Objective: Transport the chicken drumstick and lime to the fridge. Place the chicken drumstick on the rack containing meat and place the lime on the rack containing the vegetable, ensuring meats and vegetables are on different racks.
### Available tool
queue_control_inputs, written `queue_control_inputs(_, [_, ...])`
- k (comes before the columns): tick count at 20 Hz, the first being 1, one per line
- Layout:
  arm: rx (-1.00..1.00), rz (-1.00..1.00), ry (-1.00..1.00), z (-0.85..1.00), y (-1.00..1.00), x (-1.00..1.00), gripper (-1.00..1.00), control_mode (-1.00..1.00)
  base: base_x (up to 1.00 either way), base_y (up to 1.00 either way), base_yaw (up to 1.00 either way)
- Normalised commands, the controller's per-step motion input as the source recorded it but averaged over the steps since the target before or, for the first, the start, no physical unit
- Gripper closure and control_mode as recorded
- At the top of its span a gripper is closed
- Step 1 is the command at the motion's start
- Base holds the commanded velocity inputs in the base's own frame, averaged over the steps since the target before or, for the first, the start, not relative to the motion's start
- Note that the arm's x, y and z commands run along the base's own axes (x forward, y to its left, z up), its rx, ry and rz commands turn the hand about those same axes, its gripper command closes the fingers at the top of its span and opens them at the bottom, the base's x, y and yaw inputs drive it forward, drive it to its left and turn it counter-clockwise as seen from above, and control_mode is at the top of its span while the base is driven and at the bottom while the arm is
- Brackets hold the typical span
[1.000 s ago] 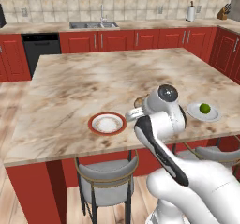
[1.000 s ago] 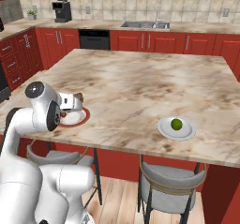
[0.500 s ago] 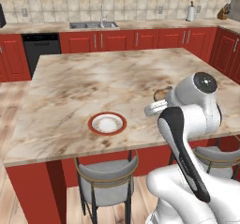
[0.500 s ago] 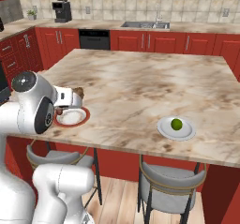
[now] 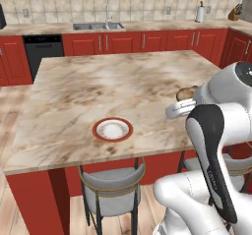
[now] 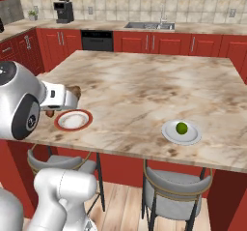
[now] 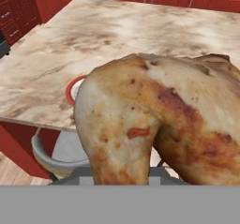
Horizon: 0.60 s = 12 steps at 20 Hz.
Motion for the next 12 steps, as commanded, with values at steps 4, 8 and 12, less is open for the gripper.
queue_control_inputs(4, [0.03, 0.0, 0.06, 0.47, -0.21, -0.51, 1.0, -1.0, 0.0, 0.0, 0.0])
queue_control_inputs(8, [0.01, 0.0, 0.07, 0.45, -0.22, -0.61, 1.0, -1.0, 0.0, 0.0, 0.0])
queue_control_inputs(12, [0.0, -0.01, 0.03, 0.13, -0.11, -0.36, 1.0, 1.0, -0.5, -0.11, 0.0])
